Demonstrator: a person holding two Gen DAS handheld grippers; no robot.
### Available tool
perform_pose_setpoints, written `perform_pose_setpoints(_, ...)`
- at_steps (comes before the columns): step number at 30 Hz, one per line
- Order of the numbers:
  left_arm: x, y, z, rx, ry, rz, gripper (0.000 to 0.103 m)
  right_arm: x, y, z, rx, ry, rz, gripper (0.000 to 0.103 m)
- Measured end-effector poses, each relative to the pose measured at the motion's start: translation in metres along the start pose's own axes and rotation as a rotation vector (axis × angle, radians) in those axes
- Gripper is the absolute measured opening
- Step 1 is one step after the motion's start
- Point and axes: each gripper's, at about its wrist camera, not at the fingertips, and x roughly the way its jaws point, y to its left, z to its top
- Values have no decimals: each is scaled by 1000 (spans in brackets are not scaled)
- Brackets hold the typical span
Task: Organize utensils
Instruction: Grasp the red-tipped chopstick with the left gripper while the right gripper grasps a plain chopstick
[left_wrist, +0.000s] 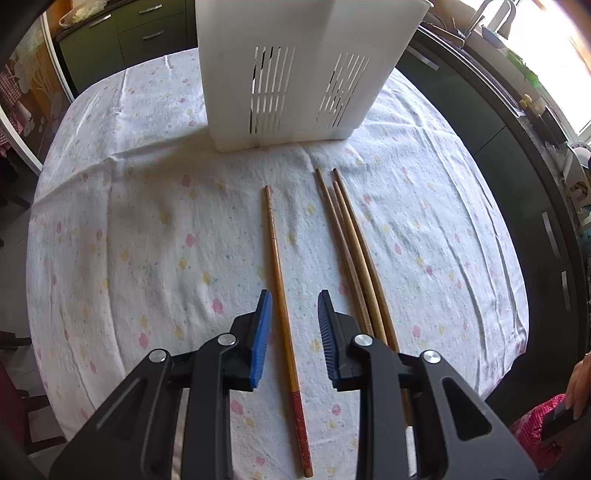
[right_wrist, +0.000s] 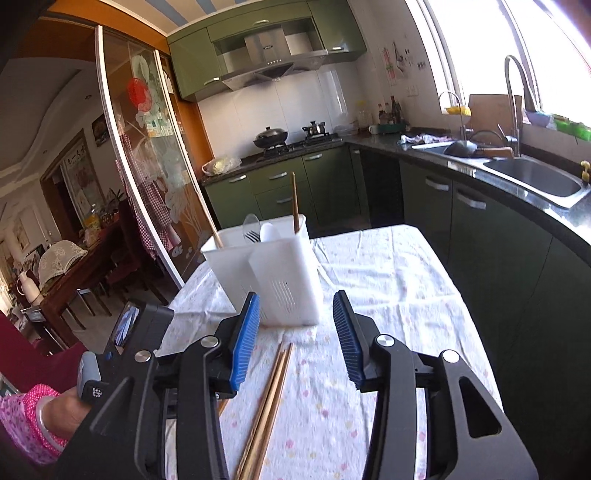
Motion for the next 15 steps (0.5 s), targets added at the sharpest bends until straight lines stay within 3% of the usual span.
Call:
perform_pose_setpoints(4, 5, -3, -4, -2, 14, 31, 24, 11, -5, -18, 5, 64, -12, 43)
perform_pose_setpoints(11, 18, -8, -4, 4, 30, 72, 9, 31, 0, -32, -12, 117, -22, 43)
perform_pose_setpoints(15, 21, -10, -1, 14, 31, 80, 8, 57, 10, -33, -56, 198, -40, 43)
